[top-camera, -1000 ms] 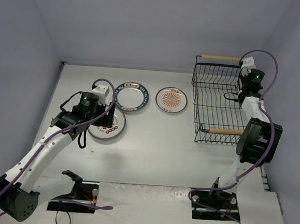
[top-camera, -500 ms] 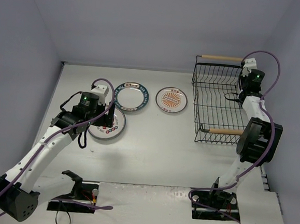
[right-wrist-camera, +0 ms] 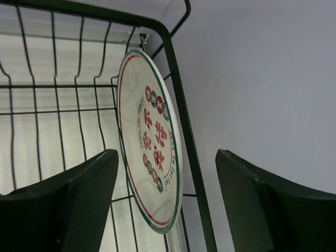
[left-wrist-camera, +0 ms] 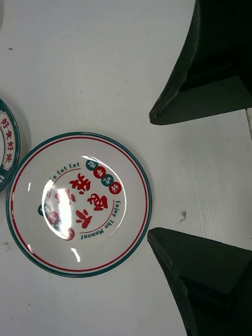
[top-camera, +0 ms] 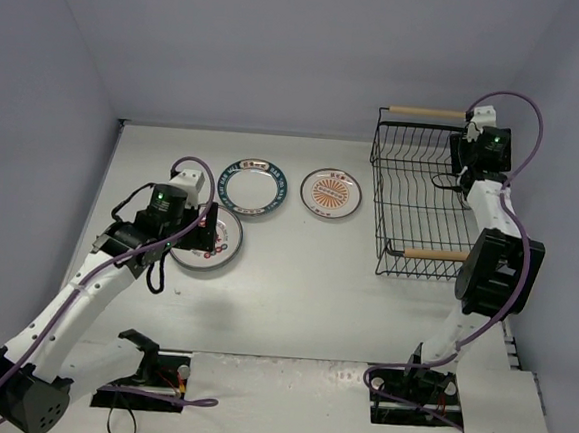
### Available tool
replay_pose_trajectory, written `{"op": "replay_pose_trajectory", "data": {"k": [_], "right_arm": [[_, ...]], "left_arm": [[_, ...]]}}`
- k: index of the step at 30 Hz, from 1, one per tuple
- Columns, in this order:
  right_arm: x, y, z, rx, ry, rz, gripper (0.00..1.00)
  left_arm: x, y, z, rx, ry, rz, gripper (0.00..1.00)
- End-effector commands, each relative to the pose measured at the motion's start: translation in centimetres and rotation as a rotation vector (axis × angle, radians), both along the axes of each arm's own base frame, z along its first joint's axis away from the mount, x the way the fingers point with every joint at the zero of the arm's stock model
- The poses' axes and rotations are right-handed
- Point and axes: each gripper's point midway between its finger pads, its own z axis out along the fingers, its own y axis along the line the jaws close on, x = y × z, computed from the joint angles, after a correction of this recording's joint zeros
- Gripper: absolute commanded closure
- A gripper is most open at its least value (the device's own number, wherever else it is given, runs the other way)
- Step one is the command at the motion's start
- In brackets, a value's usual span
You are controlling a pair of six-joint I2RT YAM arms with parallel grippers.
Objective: Load the plates into the dish rack
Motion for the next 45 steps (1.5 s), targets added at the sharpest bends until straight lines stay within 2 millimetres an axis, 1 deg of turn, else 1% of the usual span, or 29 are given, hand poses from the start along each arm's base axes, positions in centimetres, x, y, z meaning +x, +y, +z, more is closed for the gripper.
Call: {"op": "replay_pose_trajectory", "data": {"k": [1, 2, 3, 4, 6, 7, 9, 10, 12, 13, 14, 15, 16, 17, 18, 20, 21, 22, 23, 24, 26, 28, 31, 32, 37, 40, 42, 44, 45], "right_arm": [[0.0, 1.2, 11.1, -0.03, -0.242, -0.007, 0.22], [-0.1, 1.5, 12.4, -0.027, -0.26, -0.011, 0.21], [-0.2, 2.4, 13.4, -0.009, -0.282, -0.004, 0.19], [-0.7, 2.8, 15.2, -0.003, -0.315, -0.001, 0.18], [-1.1, 4.2, 17.1, 0.023, -0.339, 0.012, 0.16], [-1.6, 6.0, 18.0, 0.057, -0.349, 0.038, 0.16], [-1.9, 8.5, 19.3, 0.096, -0.368, 0.08, 0.16], [-2.3, 11.2, 19.5, 0.148, -0.364, 0.123, 0.16], [-3.0, 14.6, 20.0, 0.217, -0.367, 0.192, 0.16], [-3.4, 17.6, 19.7, 0.301, -0.364, 0.237, 0.17], [-3.7, 19.2, 19.5, 0.348, -0.361, 0.269, 0.18], [-4.1, 20.8, 18.1, 0.391, -0.333, 0.292, 0.19], [-5.1, 23.9, 18.2, 0.447, -0.33, 0.354, 0.19], [-5.5, 25.4, 17.6, 0.485, -0.317, 0.372, 0.2], [-6.0, 26.9, 16.3, 0.506, -0.287, 0.393, 0.2], [-7.3, 31.2, 15.1, 0.568, -0.242, 0.479, 0.2], [-7.6, 32.0, 14.5, 0.586, -0.228, 0.489, 0.21], [-7.9, 32.9, 13.2, 0.601, -0.201, 0.505, 0.21], [-8.5, 34.4, 12.5, 0.635, -0.176, 0.532, 0.21], [-8.7, 35.1, 12.2, 0.65, -0.167, 0.549, 0.21], [-9.4, 36.2, 10.7, 0.663, -0.127, 0.57, 0.21], [-9.9, 37.5, 10.1, 0.678, -0.112, 0.599, 0.22], [-10.5, 38.5, 8.7, 0.694, -0.075, 0.619, 0.22], [-10.7, 38.8, 8.2, 0.7, -0.061, 0.623, 0.22], [-11.5, 40.2, 6.6, 0.731, -0.02, 0.653, 0.22], [-11.9, 40.9, 5.9, 0.743, -0.001, 0.662, 0.22], [-12.0, 41.4, 5.4, 0.753, 0.011, 0.669, 0.22], [-12.3, 41.9, 5.0, 0.754, 0.022, 0.679, 0.23], [-12.3, 42.2, 4.8, 0.754, 0.027, 0.684, 0.23]], "left_arm": [[0.7, 0.1, 1.4, -0.03, -0.053, 0.048, 0.2], [0.7, 0.1, 1.3, -0.038, -0.052, 0.061, 0.2], [0.8, 0.2, 1.1, -0.039, -0.048, 0.073, 0.2], [0.9, 0.3, 0.9, -0.045, -0.041, 0.095, 0.2], [1.3, 0.6, 0.3, -0.051, -0.016, 0.13, 0.2], [1.5, 0.6, 0.0, -0.073, 0.0, 0.165, 0.2], [1.9, 1.5, -1.1, -0.09, 0.049, 0.234, 0.2], [2.1, 1.6, -1.4, -0.111, 0.066, 0.272, 0.2], [2.3, 2.4, -2.4, -0.12, 0.1, 0.332, 0.2], [2.5, 2.7, -2.6, -0.14, 0.113, 0.37, 0.2], [2.4, 3.0, -2.8, -0.142, 0.132, 0.393, 0.2], [2.7, 3.7, -3.3, -0.143, 0.152, 0.43, 0.2], [2.8, 4.1, -3.5, -0.147, 0.161, 0.458, 0.2], [2.8, 4.6, -3.7, -0.139, 0.176, 0.481, 0.2], [3.1, 5.5, -4.3, -0.128, 0.201, 0.518, 0.2], [3.2, 6.6, -4.9, -0.098, 0.229, 0.546, 0.23], [3.7, 7.2, -5.4, -0.077, 0.243, 0.564, 0.25], [3.9, 8.1, -5.6, -0.066, 0.25, 0.582, 0.27], [4.2, 8.5, -5.8, -0.057, 0.254, 0.591, 0.28], [4.7, 9.1, -6.3, -0.04, 0.267, 0.605, 0.32], [5.2, 9.5, -6.6, -0.031, 0.281, 0.607, 0.33], [6.0, 9.7, -7.3, -0.019, 0.294, 0.607, 0.33], [6.5, 9.9, -8.4, -0.015, 0.328, 0.61, 0.33], [6.6, 10.1, -9.1, -0.009, 0.352, 0.612, 0.34], [7.1, 10.0, -11.1, -0.002, 0.405, 0.588, 0.34], [7.3, 9.6, -12.1, -0.016, 0.434, 0.572, 0.4], [7.4, 9.4, -12.5, -0.021, 0.443, 0.562, 0.46], [7.3, 9.4, -12.8, -0.022, 0.45, 0.558, 0.53], [7.4, 9.1, -12.8, -0.03, 0.455, 0.548, 0.61]]}}
